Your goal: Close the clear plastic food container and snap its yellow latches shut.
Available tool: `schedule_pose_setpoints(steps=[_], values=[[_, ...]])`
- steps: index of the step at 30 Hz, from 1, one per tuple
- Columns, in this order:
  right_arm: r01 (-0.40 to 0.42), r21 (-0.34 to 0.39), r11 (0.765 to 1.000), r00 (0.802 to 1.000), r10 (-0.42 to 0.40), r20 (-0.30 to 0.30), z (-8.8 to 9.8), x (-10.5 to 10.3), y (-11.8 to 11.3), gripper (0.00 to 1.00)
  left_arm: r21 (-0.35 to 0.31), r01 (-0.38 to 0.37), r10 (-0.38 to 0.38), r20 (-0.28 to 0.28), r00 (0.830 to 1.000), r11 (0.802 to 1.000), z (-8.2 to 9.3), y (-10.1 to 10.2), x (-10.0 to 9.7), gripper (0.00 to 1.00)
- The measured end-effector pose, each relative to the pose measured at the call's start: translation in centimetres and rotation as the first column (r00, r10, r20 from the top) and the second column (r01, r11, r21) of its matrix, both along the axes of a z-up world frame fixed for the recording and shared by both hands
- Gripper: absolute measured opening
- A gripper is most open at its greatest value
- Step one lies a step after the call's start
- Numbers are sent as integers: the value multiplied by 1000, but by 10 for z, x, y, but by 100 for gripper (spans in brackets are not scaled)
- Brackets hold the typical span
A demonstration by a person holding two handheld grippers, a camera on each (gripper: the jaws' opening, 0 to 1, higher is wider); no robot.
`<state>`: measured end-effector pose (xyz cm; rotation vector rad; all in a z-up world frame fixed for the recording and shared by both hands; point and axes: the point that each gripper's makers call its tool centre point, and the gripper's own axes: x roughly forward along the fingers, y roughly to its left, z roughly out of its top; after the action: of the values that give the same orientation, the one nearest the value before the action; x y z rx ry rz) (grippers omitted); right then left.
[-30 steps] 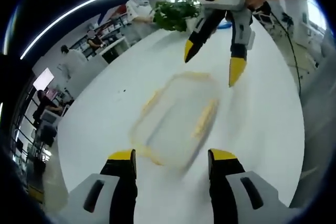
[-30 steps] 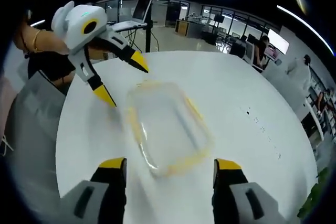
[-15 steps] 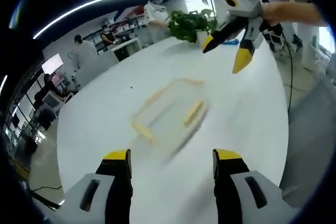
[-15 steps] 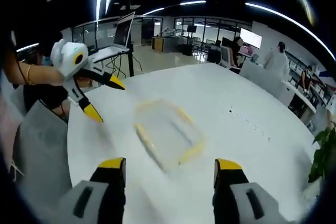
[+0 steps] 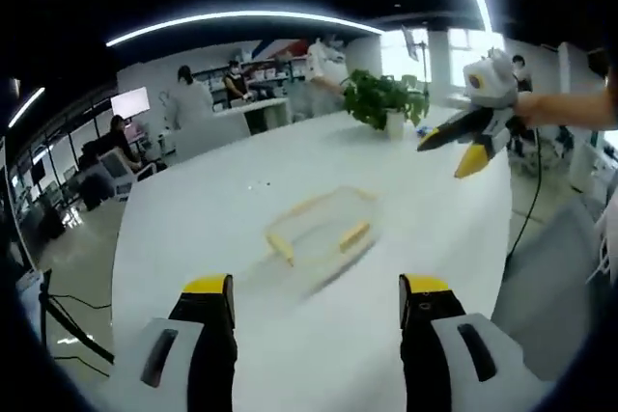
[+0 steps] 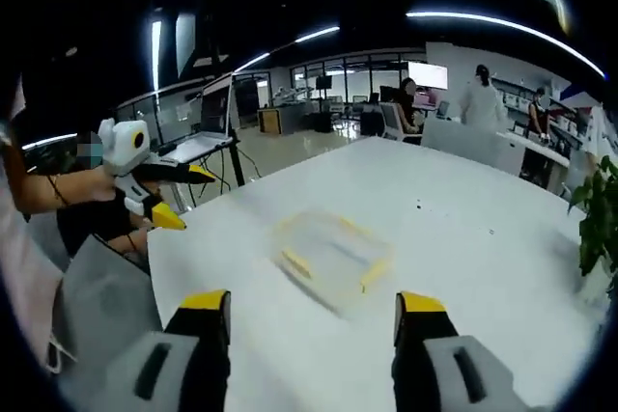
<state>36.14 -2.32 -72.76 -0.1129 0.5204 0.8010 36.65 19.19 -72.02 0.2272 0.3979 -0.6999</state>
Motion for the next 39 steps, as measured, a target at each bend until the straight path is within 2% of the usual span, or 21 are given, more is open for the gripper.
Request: schedule_pose_setpoints(steps=[4, 9, 16, 18, 23, 28, 33, 36, 39], values=[[20, 18, 1000, 1000, -20, -1, -1, -14, 3, 69, 12, -13, 13, -14, 1000, 1000, -11, 8, -8, 67], [97, 76, 992, 995, -95, -27, -7, -29, 4, 69, -26, -52, 51, -47, 998, 998, -24, 14, -21, 69], [128, 71, 989, 991, -125, -49, -22, -47, 6, 74, -63, -83, 78, -72, 994, 995, -29, 17, -37, 68], [131, 76, 989, 991, -127, -52, -22, -52, 7, 74, -53, -80, 75, -90, 993, 995, -30, 17, -43, 68], [153, 94, 984, 987, -147, -66, -28, -53, 8, 74, -33, -63, 60, -71, 996, 997, -23, 15, -53, 69], [155, 81, 985, 986, -150, -68, -30, -55, 8, 74, -59, -57, 53, -67, 996, 997, -21, 15, -52, 69], [168, 74, 983, 984, -163, -69, -38, -56, 6, 75, -92, -98, 92, -60, 994, 991, -20, 21, -48, 72], [186, 92, 978, 981, -180, -67, -39, -57, 6, 79, -118, -115, 110, -47, 993, 986, -17, 22, -47, 77], [208, 95, 974, 977, -203, -57, -40, -56, 5, 89, -115, -127, 122, -52, 991, 985, -19, 24, -46, 81]])
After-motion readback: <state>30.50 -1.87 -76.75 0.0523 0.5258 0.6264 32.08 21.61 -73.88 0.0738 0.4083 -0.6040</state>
